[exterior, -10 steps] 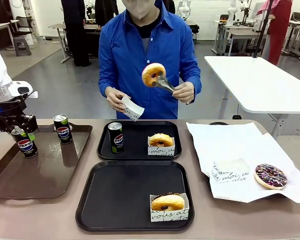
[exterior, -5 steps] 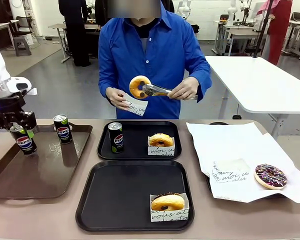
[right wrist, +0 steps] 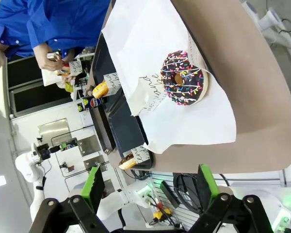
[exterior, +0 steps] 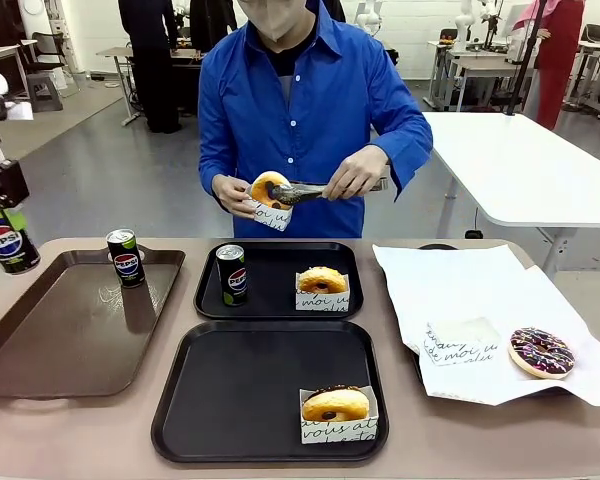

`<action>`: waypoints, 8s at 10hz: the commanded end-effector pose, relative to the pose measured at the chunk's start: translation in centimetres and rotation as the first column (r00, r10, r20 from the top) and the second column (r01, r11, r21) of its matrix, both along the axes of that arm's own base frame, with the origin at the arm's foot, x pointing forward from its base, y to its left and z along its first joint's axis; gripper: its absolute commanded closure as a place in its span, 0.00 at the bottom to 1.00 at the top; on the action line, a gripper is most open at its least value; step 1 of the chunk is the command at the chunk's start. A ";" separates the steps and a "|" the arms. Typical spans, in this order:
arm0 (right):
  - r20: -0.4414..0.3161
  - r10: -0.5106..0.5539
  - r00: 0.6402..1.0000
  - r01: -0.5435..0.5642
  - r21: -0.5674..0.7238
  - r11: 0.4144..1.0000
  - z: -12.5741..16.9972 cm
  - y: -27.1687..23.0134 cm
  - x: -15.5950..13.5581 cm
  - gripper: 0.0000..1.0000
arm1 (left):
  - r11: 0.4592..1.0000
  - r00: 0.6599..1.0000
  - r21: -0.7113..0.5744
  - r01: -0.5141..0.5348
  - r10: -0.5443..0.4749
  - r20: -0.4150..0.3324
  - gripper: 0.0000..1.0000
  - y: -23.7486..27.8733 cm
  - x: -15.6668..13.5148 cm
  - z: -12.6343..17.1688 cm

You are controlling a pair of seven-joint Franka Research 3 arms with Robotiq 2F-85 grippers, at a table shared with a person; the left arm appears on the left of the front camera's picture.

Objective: Set up donuts and drinks on trays.
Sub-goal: Pick up one Pepsi coke from the Handle tray and place it on the Flat Tray without a Pepsi coke.

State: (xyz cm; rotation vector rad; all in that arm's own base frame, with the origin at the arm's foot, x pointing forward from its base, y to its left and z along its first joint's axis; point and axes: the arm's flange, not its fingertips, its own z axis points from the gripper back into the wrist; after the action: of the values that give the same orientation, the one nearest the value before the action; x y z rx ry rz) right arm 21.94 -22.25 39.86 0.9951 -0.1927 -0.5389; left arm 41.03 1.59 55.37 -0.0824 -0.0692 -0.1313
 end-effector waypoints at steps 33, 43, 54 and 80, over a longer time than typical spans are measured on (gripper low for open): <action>0.012 0.001 1.000 -0.001 0.015 1.000 0.0 0.0 0.0 0.00 | 0.907 0.907 -0.006 0.421 -0.421 -0.013 0.42 -9.1 -6.3 -0.6; 0.012 0.001 1.000 -0.001 0.015 1.000 0.0 0.0 0.0 0.00 | 0.839 0.840 0.047 0.542 -0.542 -0.024 0.42 -24.4 -5.2 -7.6; 0.012 0.001 1.000 -0.001 0.015 1.000 0.0 0.0 0.0 0.00 | 0.826 0.822 0.027 0.564 -0.564 0.076 0.42 -27.0 -5.9 -10.3; 0.012 0.001 1.000 -0.001 0.015 1.000 0.0 0.0 0.0 0.00 | 0.783 0.789 0.120 0.611 -0.614 -0.013 0.00 -33.7 -10.8 -11.6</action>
State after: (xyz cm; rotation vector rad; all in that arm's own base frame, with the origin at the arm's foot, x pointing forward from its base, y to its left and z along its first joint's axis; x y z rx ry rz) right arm 21.93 -22.25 39.86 0.9951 -0.1929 -0.5393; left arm 31.10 -33.04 43.08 -0.0109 -0.0425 -0.8365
